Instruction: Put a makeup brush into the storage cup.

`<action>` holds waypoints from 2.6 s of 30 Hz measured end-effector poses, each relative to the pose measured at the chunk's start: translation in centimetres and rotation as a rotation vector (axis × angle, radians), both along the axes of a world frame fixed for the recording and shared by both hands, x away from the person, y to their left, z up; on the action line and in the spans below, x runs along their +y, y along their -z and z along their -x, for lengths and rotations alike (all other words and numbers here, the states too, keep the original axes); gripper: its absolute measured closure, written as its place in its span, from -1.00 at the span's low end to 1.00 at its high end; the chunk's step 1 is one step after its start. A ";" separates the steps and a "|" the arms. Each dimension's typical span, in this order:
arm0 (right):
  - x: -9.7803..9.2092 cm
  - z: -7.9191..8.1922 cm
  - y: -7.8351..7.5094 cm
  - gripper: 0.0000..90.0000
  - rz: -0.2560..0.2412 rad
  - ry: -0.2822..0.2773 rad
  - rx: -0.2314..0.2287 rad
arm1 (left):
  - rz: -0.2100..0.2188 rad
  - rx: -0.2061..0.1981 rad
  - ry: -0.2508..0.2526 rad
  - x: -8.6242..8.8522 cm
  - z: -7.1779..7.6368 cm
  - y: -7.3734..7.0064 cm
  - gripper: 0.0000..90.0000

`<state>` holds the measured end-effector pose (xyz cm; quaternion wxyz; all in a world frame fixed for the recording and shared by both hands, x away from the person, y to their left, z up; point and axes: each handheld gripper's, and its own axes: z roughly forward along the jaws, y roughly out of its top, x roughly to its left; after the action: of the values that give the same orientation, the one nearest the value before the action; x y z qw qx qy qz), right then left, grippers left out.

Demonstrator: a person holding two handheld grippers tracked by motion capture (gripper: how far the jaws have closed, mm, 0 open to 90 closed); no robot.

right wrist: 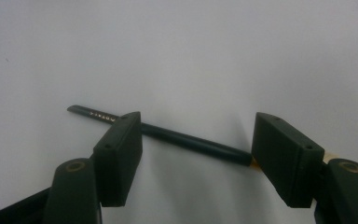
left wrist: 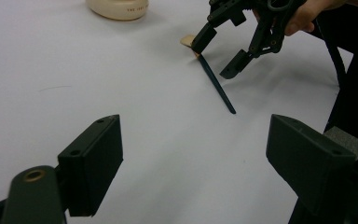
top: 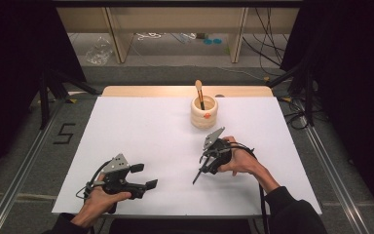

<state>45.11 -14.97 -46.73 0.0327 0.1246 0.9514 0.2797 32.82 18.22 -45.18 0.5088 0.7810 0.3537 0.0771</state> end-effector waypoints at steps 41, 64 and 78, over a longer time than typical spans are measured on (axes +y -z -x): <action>0.6 -0.3 -0.5 0.47 0.172 0.000 0.032 | 0.019 0.007 0.004 0.0 0.0 0.1 -0.59; 1.9 -0.7 -1.0 0.71 0.275 -0.022 0.072 | 0.011 0.005 0.000 0.0 0.0 0.0 -0.59; 2.3 -0.8 -1.1 0.78 0.310 -0.045 0.080 | 0.008 0.004 -0.006 0.1 0.0 0.0 -0.59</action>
<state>45.87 -12.65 -45.65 0.0074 0.1076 0.9863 0.1252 32.80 18.33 -45.17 0.5110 0.7782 0.3572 0.0758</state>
